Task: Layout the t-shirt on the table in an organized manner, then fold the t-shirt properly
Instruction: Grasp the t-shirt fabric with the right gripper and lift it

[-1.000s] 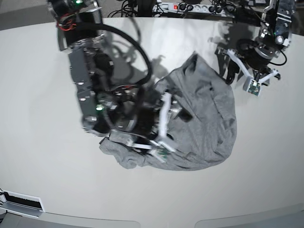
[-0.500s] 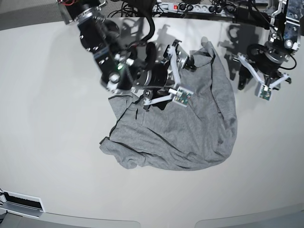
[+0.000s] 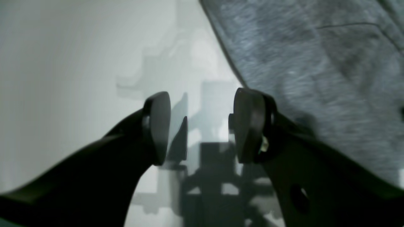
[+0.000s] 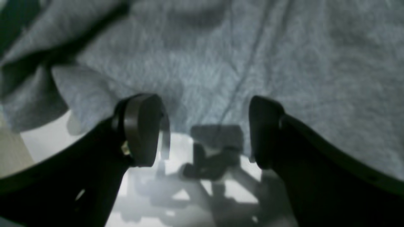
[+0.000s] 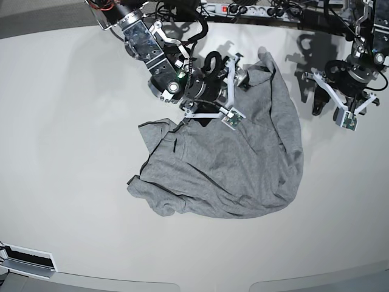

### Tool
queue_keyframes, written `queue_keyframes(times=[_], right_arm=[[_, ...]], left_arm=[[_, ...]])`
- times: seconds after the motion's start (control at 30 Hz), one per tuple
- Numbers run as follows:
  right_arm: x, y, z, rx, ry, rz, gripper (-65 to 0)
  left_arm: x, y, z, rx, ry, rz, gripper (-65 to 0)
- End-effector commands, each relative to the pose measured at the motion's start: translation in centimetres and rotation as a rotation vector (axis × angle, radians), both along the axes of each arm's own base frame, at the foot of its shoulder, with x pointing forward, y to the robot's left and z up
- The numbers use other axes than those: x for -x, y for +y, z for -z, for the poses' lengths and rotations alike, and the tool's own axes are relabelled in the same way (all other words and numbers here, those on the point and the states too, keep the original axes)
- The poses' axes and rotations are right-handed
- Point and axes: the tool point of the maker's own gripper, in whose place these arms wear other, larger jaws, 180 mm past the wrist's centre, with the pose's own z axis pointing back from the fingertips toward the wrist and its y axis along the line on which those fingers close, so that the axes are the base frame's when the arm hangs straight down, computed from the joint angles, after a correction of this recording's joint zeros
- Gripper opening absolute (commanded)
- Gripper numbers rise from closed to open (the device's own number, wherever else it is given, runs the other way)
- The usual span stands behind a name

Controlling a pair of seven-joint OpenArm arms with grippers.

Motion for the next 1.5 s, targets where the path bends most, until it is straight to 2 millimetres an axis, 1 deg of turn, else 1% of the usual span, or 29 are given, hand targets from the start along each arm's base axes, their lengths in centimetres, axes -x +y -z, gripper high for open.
queue_keyframes(times=[0.0,0.1,0.17,0.2,0.23,0.27,0.37,0.4,0.47,0.53,0.63,0.67,0.7,0.73,0.77,0.8,0.83,0.87,0.9,0.97,1.03,1.1,1.13,1.17,1.23,1.4,1.43,1.47], right_arm=[[-1.3,0.5,-0.7,-0.013,-0.044,0.014,-20.5],[-2.8,-0.7,0.8,0.091,-0.080,0.066,-20.5],[-3.6,-1.2,0.8,0.112,-0.094,0.094,-21.1],[-3.8,-1.2,0.7,0.115,-0.095,0.091,-24.1],[-3.7,-1.0,0.7,0.114,-0.094,0.073,-29.3],[-3.6,-0.7,0.5,0.111,-0.092,0.042,-35.9],[-3.0,0.3,0.1,0.099,-0.085,-0.062,-59.6],[-2.9,0.7,-0.3,0.096,-0.086,-0.093,-65.0],[-2.9,1.9,-1.8,0.067,-0.086,-0.139,-65.0],[-3.1,3.1,-4.3,0.003,-0.097,-0.169,-65.0],[-3.2,4.2,-7.9,-0.083,-0.140,-0.199,-65.0],[-3.2,4.3,-8.6,-0.091,-0.154,-0.209,-62.6],[-3.2,4.3,-9.0,-0.095,-0.161,-0.208,-57.4],[-3.4,4.3,-9.0,-0.092,-0.160,-0.195,-52.4],[-3.8,4.0,-8.7,-0.079,-0.158,-0.168,-50.1],[-3.9,3.7,-8.2,-0.062,-0.151,-0.145,-50.1],[-4.0,3.3,-7.6,-0.037,-0.149,-0.134,-53.5],[-4.1,3.0,-7.0,-0.011,-0.147,-0.125,-61.5],[-4.0,2.7,-6.4,0.014,-0.145,-0.124,-65.0],[-3.6,2.5,-5.7,0.032,-0.136,-0.138,-65.0],[-3.0,2.7,-5.7,0.015,-0.123,-0.158,-65.0],[-2.8,2.9,-5.7,-0.004,-0.110,-0.160,-55.2],[-2.9,2.9,-5.7,-0.003,-0.109,-0.153,-51.9],[-2.9,2.8,-5.7,-0.003,-0.107,-0.143,-50.0],[-3.2,2.7,-5.6,0.000,-0.105,-0.120,-50.0],[-2.9,2.9,-5.7,-0.005,-0.109,-0.140,-49.9],[-2.8,3.0,-5.8,-0.010,-0.111,-0.152,-49.4],[-2.7,3.1,-5.8,-0.014,-0.111,-0.157,-47.4]], left_arm=[[-0.7,0.1,-1.1,0.005,-0.039,0.005,-31.8],[-0.7,0.1,-1.1,0.004,-0.039,0.005,-31.8],[-0.7,0.1,-1.1,0.005,-0.039,0.005,-31.8],[-0.7,0.1,-1.1,0.005,-0.039,0.005,-31.8],[-0.8,0.1,-1.1,0.005,-0.040,0.005,-31.8],[-0.8,0.1,-1.1,0.005,-0.040,0.005,-31.8],[-0.7,0.1,-1.1,0.005,-0.039,0.005,-31.8],[-0.7,0.1,-1.1,0.005,-0.039,0.005,-31.8],[-0.7,0.1,-1.1,0.005,-0.039,0.005,-31.8],[-0.7,0.1,-1.1,0.005,-0.039,0.005,-31.8],[-0.7,0.1,-1.1,0.005,-0.039,0.005,-31.8],[-0.7,0.1,-1.1,0.005,-0.039,0.005,-31.8],[-0.7,0.1,-1.1,0.005,-0.039,0.005,-31.8],[-0.7,0.1,-1.1,0.005,-0.039,0.005,-31.8],[-0.7,0.1,-1.1,0.005,-0.039,0.005,-31.8],[-0.7,0.1,-1.1,0.004,-0.039,0.005,-31.8],[-0.7,0.1,-1.1,0.004,-0.039,0.005,-31.8],[-0.7,0.1,-1.1,0.005,-0.039,0.005,-31.8],[-0.7,0.1,-1.1,0.005,-0.039,0.005,-31.8],[-0.7,0.1,-1.1,0.005,-0.039,0.005,-31.8],[-0.7,0.1,-1.1,0.005,-0.039,0.005,-31.8],[-0.7,0.1,-1.1,0.005,-0.039,0.005,-31.8],[-0.7,0.1,-1.1,0.005,-0.039,0.005,-31.8],[-0.7,0.1,-1.1,0.005,-0.039,0.005,-31.8],[-0.7,0.1,-1.1,0.005,-0.039,0.005,-31.8],[-0.7,0.1,-1.1,0.005,-0.039,0.005,-31.8],[-0.7,0.1,-1.1,0.005,-0.039,0.005,-31.8],[-0.7,0.1,-1.1,0.005,-0.039,0.005,-31.8]])
